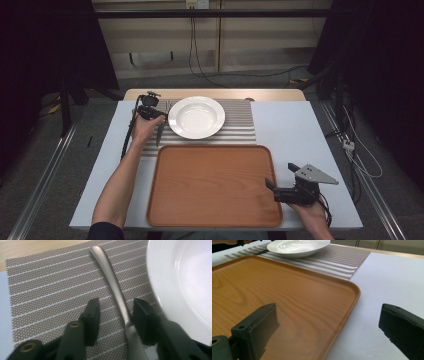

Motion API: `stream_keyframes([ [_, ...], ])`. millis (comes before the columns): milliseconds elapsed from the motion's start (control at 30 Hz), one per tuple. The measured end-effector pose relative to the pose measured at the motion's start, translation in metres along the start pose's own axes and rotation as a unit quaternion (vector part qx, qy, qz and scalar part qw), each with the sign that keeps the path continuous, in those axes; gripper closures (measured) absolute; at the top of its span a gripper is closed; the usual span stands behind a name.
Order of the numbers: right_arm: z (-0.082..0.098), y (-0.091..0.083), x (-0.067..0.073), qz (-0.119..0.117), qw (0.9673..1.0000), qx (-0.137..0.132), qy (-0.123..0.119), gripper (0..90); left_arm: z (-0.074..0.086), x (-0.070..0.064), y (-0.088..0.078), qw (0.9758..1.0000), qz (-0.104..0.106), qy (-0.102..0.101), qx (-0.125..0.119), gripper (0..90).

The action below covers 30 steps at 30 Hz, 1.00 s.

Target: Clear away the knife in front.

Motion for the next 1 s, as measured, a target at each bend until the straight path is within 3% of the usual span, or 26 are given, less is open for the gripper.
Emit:
stream_keyframes([
  [67, 0.0, -0.001, 0.0, 0.0, 1.0, -0.001, 0.003, 2.1, -0.003, -0.001, 0.001, 0.9999, -0.013, -0.005, 0.008, 59.8],
  [100, 0.0, -0.001, 0.0, 0.0, 1.0, -0.001, 0.002, 2.1, -0.004, -0.002, 0.002, 0.9999, -0.006, -0.006, 0.009, 67.6],
  [167, 0.0, -0.001, 0.0, 0.0, 1.0, -0.001, 0.001, 2.1, -0.005, -0.004, 0.004, 0.9999, -0.005, -0.001, 0.016, 69.4],
  [333, 0.0, -0.003, 0.0, 0.0, 1.0, -0.002, 0.001, 2.1, -0.005, -0.002, 0.004, 0.9998, 0.009, -0.011, 0.017, 76.7],
  [433, 0.0, -0.004, 0.0, 0.001, 1.0, -0.003, 0.001, 2.1, -0.004, -0.001, 0.003, 0.9996, 0.012, -0.019, 0.018, 77.5],
  [600, 0.0, -0.004, 0.0, 0.002, 1.0, -0.003, 0.001, 2.1, 0.0, 0.003, -0.003, 0.999, 0.017, -0.003, 0.04, 79.7],
  [867, 0.001, -0.004, 0.001, 0.002, 1.0, -0.003, 0.001, 2.3, 0.015, 0.017, -0.021, 0.9961, 0.038, 0.0, 0.079, 79.8],
  [1000, 0.0, -0.004, 0.003, 0.0, 1.0, -0.002, 0.002, 2.3, 0.018, 0.02, -0.022, 0.9965, 0.041, -0.002, 0.073, 79.1],
])
Point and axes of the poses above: each handheld gripper's, and its own axes: y roughly forward along the jaws, z roughly out of its underside, x roughly to its left, the point moved 4 cm from there along y, roughly forward along the jaws, and after that the axes turned 2 degrees about y, right-handed, at the moved point
